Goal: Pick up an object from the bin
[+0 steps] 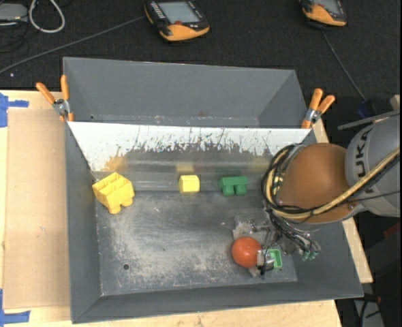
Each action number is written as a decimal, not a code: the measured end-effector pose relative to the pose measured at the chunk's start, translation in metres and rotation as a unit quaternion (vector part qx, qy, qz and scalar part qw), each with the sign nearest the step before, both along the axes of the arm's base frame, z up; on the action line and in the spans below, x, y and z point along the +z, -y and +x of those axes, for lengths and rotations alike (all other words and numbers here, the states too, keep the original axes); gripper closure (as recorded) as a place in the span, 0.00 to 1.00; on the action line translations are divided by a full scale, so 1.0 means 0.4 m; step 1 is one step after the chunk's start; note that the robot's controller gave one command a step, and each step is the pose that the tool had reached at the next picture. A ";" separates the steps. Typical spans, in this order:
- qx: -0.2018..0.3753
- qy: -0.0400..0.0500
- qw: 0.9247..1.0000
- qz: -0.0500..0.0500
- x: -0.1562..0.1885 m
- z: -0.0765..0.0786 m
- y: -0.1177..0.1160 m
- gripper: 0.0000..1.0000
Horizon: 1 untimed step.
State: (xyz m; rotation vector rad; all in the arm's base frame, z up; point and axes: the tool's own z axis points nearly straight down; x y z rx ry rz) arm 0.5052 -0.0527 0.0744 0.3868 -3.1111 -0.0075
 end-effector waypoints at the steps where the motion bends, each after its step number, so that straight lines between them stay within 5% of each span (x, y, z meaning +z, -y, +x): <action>1: -0.001 0.000 1.000 0.000 0.000 0.000 0.000 1.00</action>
Offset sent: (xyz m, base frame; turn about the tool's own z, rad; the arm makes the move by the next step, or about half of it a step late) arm 0.0168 -0.0001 0.1369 0.0137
